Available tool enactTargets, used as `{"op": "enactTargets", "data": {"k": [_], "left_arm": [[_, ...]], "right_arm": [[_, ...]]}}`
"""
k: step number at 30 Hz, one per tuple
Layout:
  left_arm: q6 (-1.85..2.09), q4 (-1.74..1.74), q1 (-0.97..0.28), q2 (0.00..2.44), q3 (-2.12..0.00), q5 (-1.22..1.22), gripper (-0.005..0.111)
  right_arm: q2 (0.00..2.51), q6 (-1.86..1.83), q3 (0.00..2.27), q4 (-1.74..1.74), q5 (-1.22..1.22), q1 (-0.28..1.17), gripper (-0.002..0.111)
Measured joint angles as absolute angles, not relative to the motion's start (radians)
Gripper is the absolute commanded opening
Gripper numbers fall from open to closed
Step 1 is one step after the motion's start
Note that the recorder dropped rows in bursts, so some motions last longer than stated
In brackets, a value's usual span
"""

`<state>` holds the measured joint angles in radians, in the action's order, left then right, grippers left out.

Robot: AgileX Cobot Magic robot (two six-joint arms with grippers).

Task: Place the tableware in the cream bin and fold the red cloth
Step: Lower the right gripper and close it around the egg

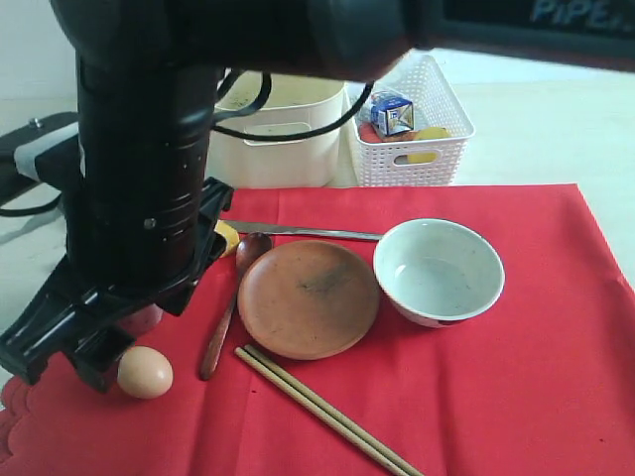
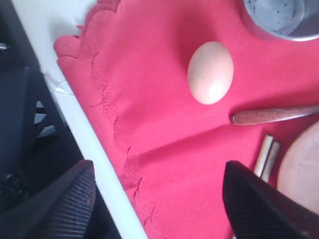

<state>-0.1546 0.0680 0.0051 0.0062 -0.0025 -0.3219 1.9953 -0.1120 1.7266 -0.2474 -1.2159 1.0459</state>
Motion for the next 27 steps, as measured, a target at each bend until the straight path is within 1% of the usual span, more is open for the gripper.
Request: {"op": "enactTargets", "data": {"k": [27], "left_arm": [[-0.155, 0.068, 0.005, 0.006, -0.003, -0.322, 0.001]], "right_arm": [[2.242, -0.146, 1.727, -0.244, -1.007, 1.046, 0.068]]}}
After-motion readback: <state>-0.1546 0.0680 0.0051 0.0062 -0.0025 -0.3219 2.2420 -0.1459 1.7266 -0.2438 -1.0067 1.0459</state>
